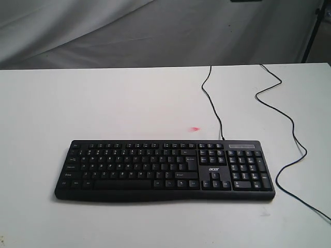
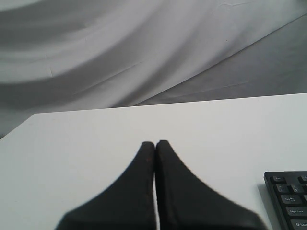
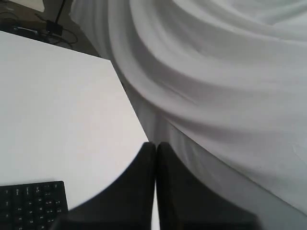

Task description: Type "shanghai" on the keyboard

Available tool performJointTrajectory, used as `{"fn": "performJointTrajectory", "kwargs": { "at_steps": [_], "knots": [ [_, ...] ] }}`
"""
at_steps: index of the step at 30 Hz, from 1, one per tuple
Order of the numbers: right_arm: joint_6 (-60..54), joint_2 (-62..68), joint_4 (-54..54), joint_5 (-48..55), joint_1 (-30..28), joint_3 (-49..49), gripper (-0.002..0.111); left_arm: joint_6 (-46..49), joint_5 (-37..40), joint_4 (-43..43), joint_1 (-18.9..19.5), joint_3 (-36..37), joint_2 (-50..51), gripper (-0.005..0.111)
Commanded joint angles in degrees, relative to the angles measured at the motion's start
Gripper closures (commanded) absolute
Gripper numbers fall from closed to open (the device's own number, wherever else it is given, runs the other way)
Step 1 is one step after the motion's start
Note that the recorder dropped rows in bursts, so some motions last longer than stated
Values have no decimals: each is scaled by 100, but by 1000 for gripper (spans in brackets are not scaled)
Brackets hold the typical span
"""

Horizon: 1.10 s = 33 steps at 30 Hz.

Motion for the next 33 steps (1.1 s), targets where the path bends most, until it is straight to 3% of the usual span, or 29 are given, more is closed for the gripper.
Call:
{"fn": "performJointTrajectory", "kwargs": {
  "at_steps": [1,10,22,28,33],
  "knots": [
    [41,-30,100,47,-8,-30,108,-16,-17,-3,-22,29,18,106],
    [18,-30,83,-626,-8,-30,108,-16,-17,-3,-22,29,18,106],
    [129,-96,-70,-711,-21,-30,108,-16,-17,-3,-22,29,18,106],
    [1481,-606,-1602,-4,-101,-30,108,-16,-17,-3,-22,29,18,106],
    [3815,-1244,-2910,754,-620,-30,108,-16,-17,-3,-22,29,18,106]
  ]
}}
